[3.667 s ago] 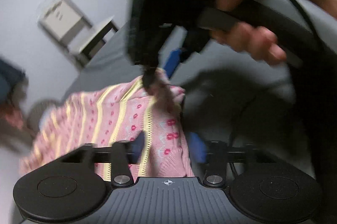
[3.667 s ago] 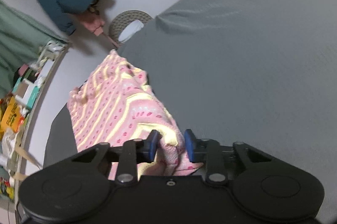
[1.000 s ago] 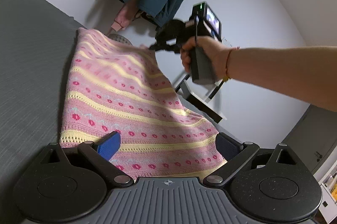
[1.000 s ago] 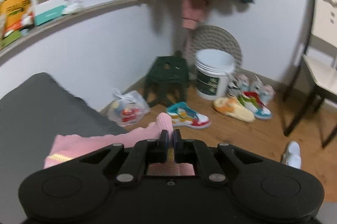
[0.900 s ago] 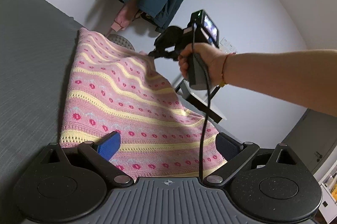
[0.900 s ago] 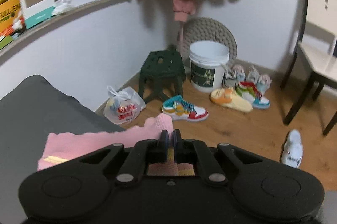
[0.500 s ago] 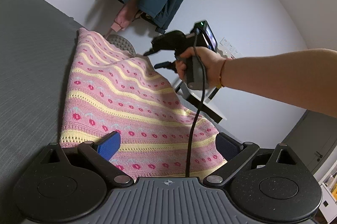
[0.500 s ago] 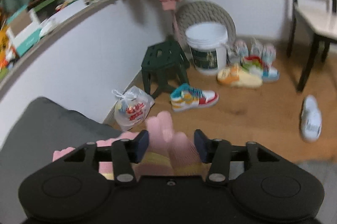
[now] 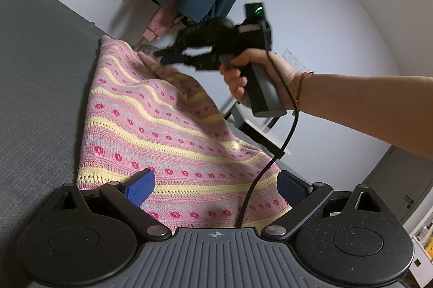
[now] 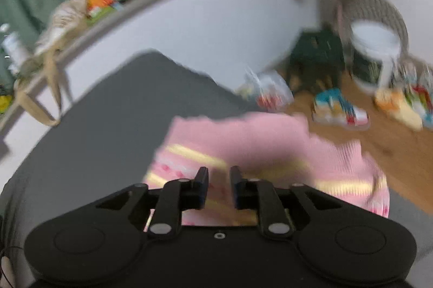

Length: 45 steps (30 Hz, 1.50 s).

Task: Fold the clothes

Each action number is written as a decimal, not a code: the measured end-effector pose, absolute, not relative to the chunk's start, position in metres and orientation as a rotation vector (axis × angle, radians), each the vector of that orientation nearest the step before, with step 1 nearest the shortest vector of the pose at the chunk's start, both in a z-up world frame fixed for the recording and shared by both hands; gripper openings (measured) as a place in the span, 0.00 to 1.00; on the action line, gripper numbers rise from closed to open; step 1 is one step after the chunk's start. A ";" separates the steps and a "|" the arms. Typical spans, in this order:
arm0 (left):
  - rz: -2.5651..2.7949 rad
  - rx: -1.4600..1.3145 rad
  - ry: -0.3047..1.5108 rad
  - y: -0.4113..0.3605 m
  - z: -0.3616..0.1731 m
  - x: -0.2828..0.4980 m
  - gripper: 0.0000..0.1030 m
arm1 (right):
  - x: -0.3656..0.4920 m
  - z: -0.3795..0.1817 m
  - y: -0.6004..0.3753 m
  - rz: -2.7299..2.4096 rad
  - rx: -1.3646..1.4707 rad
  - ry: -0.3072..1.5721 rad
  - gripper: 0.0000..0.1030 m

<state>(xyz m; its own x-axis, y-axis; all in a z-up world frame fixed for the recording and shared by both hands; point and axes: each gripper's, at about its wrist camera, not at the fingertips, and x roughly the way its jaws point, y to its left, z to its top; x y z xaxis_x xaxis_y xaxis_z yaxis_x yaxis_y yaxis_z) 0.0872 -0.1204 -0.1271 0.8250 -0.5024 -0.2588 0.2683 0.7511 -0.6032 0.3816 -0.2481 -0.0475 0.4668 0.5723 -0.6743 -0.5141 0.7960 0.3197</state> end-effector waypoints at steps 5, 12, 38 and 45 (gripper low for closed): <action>-0.435 -0.582 0.426 -0.120 -0.128 0.088 0.94 | 0.385 -0.039 -0.272 0.428 0.066 0.771 0.34; -0.435 -0.582 0.427 -0.120 -0.128 0.087 0.94 | 0.397 -0.065 -0.291 0.302 0.163 0.863 0.36; -0.437 -0.581 0.424 -0.117 -0.125 0.090 0.94 | 0.393 -0.067 -0.343 0.158 0.389 0.797 0.51; -0.437 -0.579 0.424 -0.116 -0.124 0.089 0.94 | 0.403 -0.080 -0.357 0.107 0.452 0.837 0.25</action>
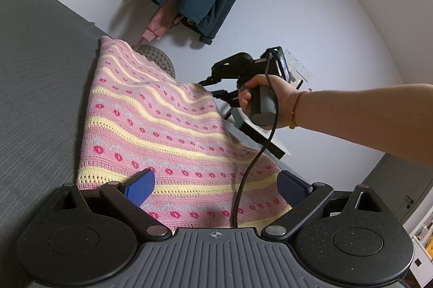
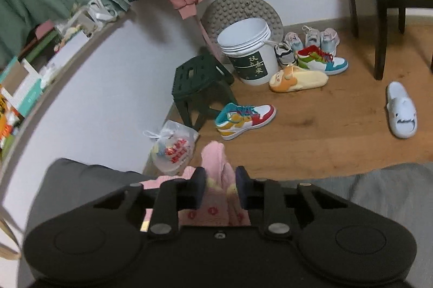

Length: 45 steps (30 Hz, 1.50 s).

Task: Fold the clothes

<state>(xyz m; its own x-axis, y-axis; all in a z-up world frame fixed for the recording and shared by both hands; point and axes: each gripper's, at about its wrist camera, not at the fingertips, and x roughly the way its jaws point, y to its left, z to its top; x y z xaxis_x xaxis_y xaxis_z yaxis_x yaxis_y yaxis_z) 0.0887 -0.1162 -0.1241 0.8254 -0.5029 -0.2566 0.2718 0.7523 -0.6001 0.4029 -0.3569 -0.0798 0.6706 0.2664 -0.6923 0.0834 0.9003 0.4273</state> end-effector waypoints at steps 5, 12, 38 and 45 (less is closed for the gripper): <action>-0.440 -0.582 0.426 -0.115 -0.123 0.088 0.94 | 0.403 -0.078 -0.318 0.286 0.313 0.835 0.06; -0.440 -0.583 0.426 -0.114 -0.122 0.087 0.94 | 0.386 -0.060 -0.288 0.552 0.153 0.799 0.19; -0.441 -0.584 0.427 -0.109 -0.119 0.088 0.94 | 0.347 -0.083 -0.212 0.495 -0.640 0.610 0.28; -0.442 -0.584 0.428 -0.107 -0.117 0.086 0.94 | 0.351 -0.085 -0.205 0.501 -0.626 0.653 0.28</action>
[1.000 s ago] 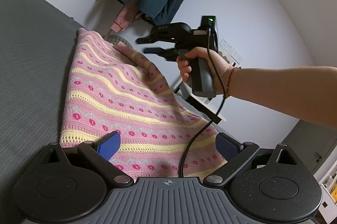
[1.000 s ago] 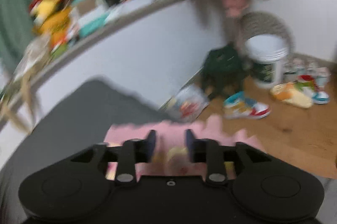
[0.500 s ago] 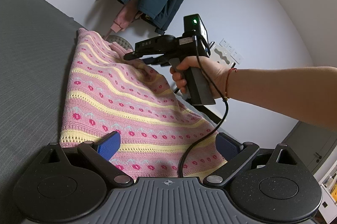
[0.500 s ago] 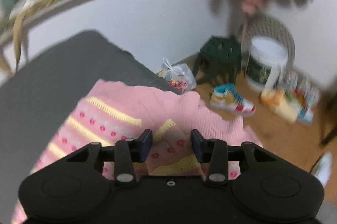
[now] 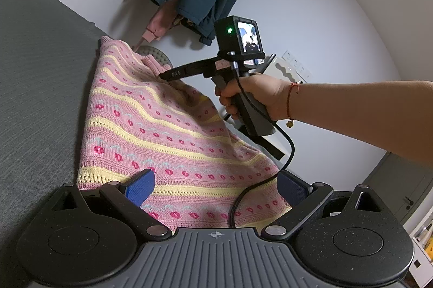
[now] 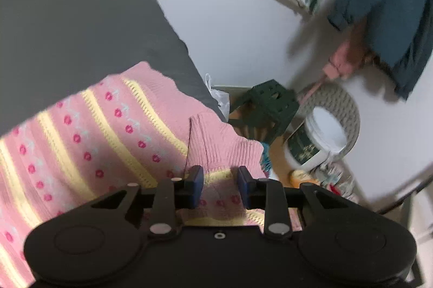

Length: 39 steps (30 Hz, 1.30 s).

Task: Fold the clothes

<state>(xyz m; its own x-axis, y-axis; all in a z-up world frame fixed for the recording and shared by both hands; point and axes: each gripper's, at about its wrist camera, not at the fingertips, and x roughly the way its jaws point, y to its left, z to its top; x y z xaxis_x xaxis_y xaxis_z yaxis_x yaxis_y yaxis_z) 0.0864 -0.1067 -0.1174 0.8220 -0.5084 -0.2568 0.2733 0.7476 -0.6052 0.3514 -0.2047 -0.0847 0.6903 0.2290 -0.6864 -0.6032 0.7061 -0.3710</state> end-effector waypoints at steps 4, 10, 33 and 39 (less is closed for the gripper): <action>-0.443 -0.582 0.427 -0.106 -0.117 0.086 0.94 | 0.344 -0.084 -0.207 0.514 -0.643 0.615 0.34; -0.442 -0.582 0.428 -0.105 -0.117 0.088 0.94 | 0.343 -0.089 -0.203 0.521 -0.676 0.624 0.27; -0.445 -0.582 0.430 -0.102 -0.113 0.085 0.94 | 0.401 -0.079 -0.319 0.031 0.007 0.758 0.07; -0.443 -0.581 0.430 -0.103 -0.113 0.086 0.94 | 0.399 -0.077 -0.343 0.085 0.205 0.746 0.46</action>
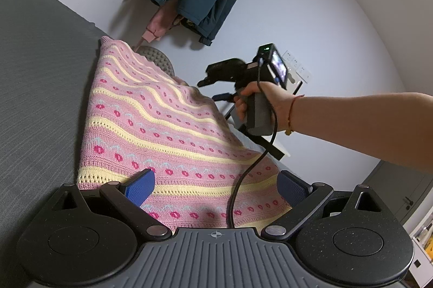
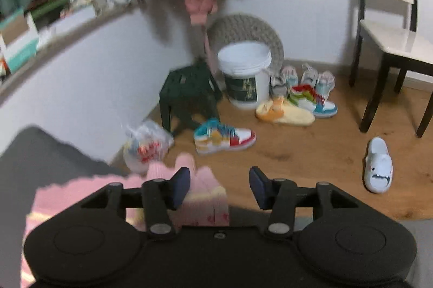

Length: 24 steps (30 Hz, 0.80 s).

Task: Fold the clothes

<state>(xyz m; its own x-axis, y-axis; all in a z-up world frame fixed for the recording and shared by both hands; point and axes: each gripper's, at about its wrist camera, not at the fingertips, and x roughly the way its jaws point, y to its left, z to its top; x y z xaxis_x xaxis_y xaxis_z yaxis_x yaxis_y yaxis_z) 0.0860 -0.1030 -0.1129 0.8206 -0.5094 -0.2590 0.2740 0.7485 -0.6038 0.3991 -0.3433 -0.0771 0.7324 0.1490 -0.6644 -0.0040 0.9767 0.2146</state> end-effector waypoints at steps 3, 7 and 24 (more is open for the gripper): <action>-0.441 -0.582 0.430 -0.103 -0.113 0.086 0.94 | 0.408 -0.076 -0.336 0.091 0.170 0.785 0.50; -0.442 -0.581 0.429 -0.104 -0.113 0.085 0.94 | 0.421 -0.087 -0.317 0.068 0.108 0.848 0.53; -0.438 -0.578 0.425 -0.106 -0.114 0.085 0.94 | 0.409 -0.070 -0.285 0.047 0.079 0.663 0.49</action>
